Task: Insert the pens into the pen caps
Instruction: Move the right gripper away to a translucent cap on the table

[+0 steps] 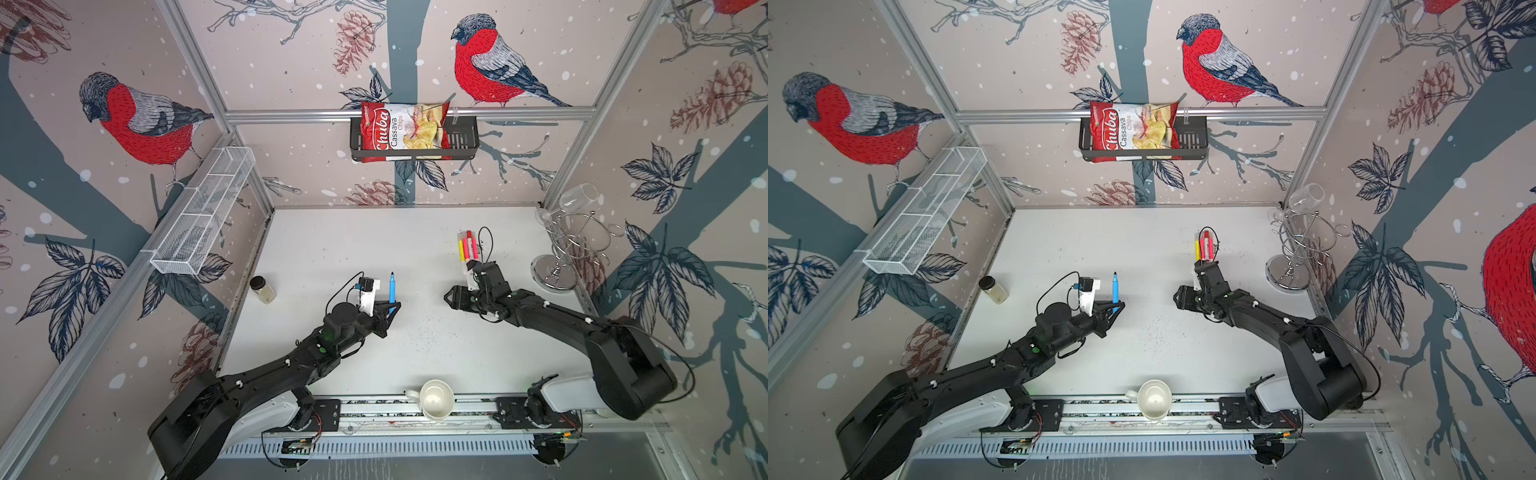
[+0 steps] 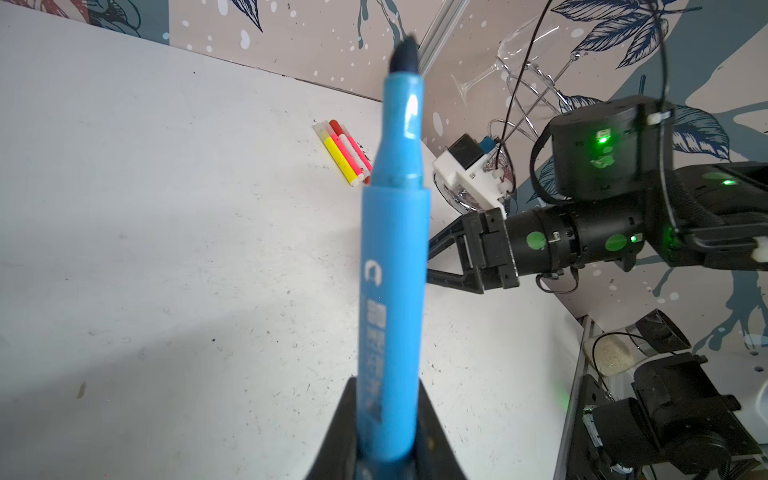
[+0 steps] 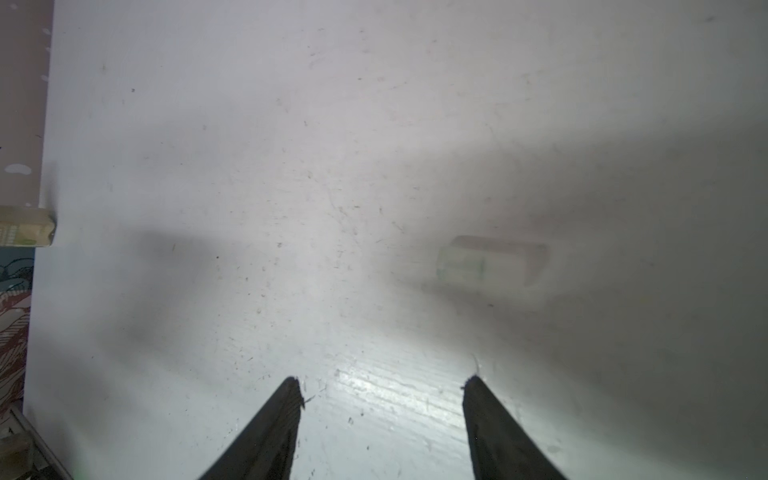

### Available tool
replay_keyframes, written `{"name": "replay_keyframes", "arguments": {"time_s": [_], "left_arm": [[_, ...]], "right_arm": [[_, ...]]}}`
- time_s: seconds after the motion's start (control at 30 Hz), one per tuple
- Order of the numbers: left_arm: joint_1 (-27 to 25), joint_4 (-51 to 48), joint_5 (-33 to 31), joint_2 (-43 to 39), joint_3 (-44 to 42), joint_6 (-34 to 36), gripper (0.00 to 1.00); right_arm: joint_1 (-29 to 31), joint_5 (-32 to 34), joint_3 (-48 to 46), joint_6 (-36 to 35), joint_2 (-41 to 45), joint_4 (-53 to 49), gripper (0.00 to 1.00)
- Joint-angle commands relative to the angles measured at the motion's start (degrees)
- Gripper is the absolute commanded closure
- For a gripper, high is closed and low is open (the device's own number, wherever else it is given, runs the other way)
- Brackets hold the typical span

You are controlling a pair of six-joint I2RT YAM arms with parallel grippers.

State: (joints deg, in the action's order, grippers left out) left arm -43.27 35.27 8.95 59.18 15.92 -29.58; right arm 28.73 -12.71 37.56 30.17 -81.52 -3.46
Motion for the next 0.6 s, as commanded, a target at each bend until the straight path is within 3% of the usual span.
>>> {"name": "replay_keyframes", "arguments": {"time_s": [0.0, 0.57], "left_arm": [[0.05, 2.21, -0.25, -1.09, -0.1, 0.54, 1.0], [0.02, -2.11, -2.53, -5.91, -0.63, 1.22, 1.0]], "right_arm": [[-1.12, -0.97, 0.01, 1.71, -1.98, 2.08, 0.36], [-3.06, 0.3, 9.4, 1.37, -14.01, 2.37, 0.36]]}}
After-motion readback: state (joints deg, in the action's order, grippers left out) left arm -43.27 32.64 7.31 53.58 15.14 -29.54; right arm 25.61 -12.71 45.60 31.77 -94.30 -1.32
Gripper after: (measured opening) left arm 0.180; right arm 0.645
